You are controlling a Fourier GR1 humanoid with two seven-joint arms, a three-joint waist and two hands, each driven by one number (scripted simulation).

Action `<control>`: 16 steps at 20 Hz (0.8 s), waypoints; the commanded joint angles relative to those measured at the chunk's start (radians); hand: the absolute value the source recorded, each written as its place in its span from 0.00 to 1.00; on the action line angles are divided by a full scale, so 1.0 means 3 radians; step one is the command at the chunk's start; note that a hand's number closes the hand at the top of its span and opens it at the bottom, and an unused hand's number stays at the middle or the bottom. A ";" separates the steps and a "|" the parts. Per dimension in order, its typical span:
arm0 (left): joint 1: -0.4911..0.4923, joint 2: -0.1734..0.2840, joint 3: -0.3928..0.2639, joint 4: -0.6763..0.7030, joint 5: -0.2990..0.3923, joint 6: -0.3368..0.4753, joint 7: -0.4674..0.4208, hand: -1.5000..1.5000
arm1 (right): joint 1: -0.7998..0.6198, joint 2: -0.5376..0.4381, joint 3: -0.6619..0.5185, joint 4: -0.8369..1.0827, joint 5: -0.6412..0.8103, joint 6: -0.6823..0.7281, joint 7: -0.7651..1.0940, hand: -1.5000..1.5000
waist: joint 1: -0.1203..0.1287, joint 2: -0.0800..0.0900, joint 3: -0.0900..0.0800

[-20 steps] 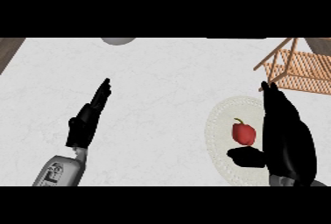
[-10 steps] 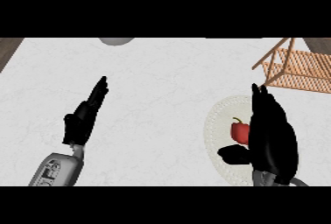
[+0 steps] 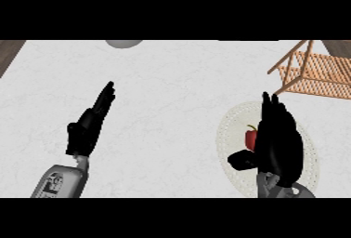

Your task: Pick the bell pepper from the placemat and place it in the tiered shelf

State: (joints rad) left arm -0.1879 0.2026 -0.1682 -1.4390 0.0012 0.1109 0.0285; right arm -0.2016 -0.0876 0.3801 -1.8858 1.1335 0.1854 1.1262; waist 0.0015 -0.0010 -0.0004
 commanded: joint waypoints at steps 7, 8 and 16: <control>0.0141 -0.0016 0.0069 0.0045 -0.0061 -0.0081 -0.0172 0.50 | 0.0271 0.0206 -0.0108 0.0062 0.0291 0.0206 0.0184 0.00 | -0.0015 0.0001 0.0000; 0.0207 0.0039 0.0068 -0.0139 -0.0013 -0.0157 -0.0073 0.50 | -0.0044 0.0246 -0.0352 0.0325 0.0221 0.0270 0.0142 0.00 | 0.0012 0.0003 0.0001; 0.0097 -0.0021 0.0186 -0.0123 -0.0099 -0.0158 0.0035 0.50 | 0.0021 0.0289 -0.0529 0.0550 0.0321 0.0121 -0.0094 0.00 | 0.0005 0.0003 0.0001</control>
State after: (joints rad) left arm -0.1762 0.1929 -0.1238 -1.4518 -0.0199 0.0710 0.0357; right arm -0.1595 -0.0151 0.2688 -1.7790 1.2264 0.2035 1.0433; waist 0.0005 -0.0002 -0.0001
